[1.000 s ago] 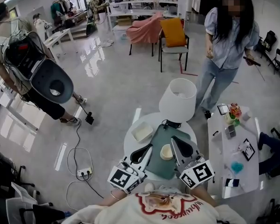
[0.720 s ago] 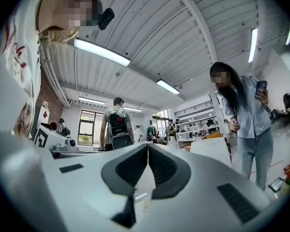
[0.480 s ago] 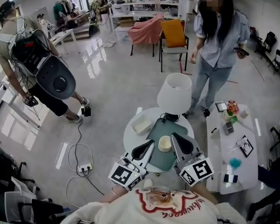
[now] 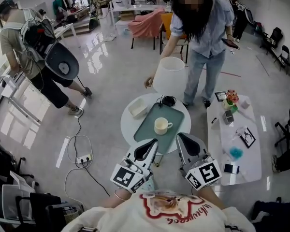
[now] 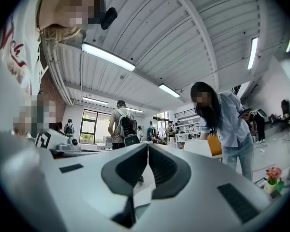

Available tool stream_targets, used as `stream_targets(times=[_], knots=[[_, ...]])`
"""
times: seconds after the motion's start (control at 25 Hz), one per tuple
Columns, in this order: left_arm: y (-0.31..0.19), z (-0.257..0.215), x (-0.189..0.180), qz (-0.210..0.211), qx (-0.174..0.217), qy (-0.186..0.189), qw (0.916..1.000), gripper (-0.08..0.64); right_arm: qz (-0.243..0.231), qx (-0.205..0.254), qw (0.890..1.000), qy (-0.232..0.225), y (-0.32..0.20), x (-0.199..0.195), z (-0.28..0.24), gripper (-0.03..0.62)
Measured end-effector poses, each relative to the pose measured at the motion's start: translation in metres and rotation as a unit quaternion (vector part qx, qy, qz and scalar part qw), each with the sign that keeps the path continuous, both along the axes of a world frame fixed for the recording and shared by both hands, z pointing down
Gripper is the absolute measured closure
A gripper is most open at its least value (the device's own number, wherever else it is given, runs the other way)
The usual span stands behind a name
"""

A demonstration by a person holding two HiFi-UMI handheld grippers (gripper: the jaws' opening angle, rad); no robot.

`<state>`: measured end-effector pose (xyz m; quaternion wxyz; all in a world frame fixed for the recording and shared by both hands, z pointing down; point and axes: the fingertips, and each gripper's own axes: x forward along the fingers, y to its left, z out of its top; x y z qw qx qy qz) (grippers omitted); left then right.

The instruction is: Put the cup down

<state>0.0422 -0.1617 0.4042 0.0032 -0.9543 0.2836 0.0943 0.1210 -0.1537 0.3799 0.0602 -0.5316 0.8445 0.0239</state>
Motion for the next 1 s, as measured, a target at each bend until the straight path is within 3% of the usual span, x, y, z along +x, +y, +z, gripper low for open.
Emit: stream_targets(times=[0.48, 1.0], knots=[[0.098, -0.005, -0.005, -0.030, 0.001, 0.003, 0.9995, 0.543, -0.030, -0.009, 1.000, 0.000, 0.094, -0.011, 0.000, 0.561], [0.141, -0.016, -0.017, -0.027, 0.016, 0.003, 0.9995, 0.543, -0.027, -0.001, 1.000, 0.002, 0.139, -0.022, -0.008, 0.561]])
